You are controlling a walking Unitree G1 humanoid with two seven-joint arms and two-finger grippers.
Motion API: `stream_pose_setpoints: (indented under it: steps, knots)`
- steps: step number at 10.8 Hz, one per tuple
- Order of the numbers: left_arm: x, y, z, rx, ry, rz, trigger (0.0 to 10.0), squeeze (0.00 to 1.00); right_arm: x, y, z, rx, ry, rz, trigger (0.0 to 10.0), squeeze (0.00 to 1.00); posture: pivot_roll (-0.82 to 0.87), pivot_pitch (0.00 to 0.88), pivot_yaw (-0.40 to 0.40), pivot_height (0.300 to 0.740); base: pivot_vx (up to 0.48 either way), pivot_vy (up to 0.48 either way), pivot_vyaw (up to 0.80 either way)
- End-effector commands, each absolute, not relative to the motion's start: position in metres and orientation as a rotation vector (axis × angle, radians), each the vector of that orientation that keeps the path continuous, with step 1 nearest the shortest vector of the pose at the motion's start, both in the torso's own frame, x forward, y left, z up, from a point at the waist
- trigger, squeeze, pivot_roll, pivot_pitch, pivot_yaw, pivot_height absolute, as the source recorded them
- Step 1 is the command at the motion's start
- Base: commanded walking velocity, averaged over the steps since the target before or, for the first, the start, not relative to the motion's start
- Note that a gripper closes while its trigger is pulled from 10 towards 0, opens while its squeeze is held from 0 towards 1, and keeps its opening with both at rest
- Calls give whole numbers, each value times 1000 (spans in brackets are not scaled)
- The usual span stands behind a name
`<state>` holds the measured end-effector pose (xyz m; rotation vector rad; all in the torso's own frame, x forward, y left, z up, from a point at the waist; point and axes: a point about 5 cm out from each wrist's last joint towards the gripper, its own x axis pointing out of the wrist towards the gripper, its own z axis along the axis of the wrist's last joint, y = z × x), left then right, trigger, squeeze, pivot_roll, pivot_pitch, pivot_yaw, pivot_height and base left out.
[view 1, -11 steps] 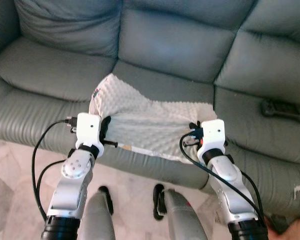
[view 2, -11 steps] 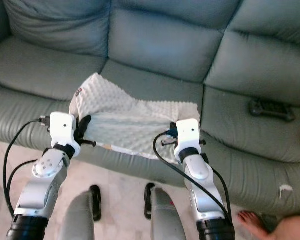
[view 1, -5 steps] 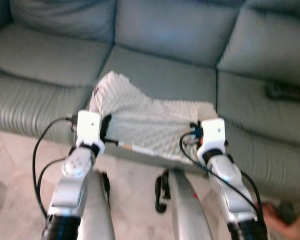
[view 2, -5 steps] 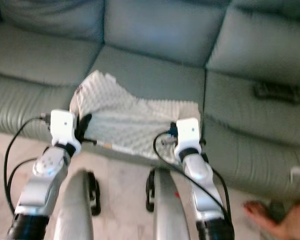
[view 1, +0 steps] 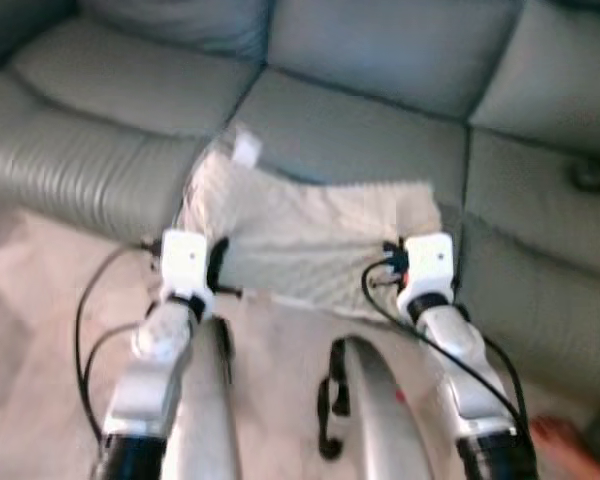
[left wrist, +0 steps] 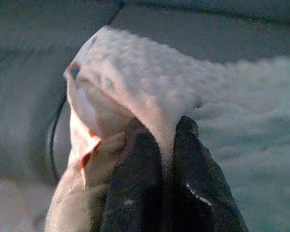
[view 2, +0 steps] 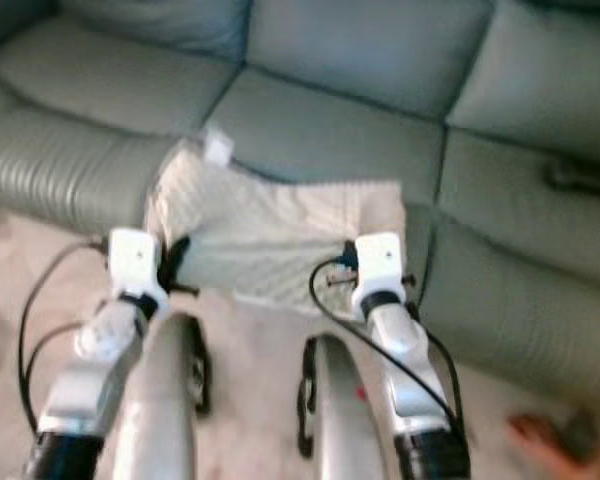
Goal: Move the pillow to the sofa
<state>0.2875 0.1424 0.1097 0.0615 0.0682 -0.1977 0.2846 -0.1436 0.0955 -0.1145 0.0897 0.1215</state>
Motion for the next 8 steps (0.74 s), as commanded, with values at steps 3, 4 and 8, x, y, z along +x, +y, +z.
stream_pose_setpoints:
  steps: [3, 4, 8]
  knots:
    - [292, 137, 115, 64, 39, -235, 10000, 0, 284, -148, 92, -119, 100, 94, 10000, 0, -41, 334, -63, 627, 196, 0, 0]
    - [291, 134, 115, 60, 40, -238, 10000, 0, 284, -149, 92, -121, 102, 91, 10000, 0, -44, 335, -62, 627, 296, 0, -800]
    - [291, 132, 112, 53, 47, -242, 10000, 0, 284, -148, 91, -115, 102, 93, 10000, 0, -48, 350, -59, 627, 294, 0, 0]
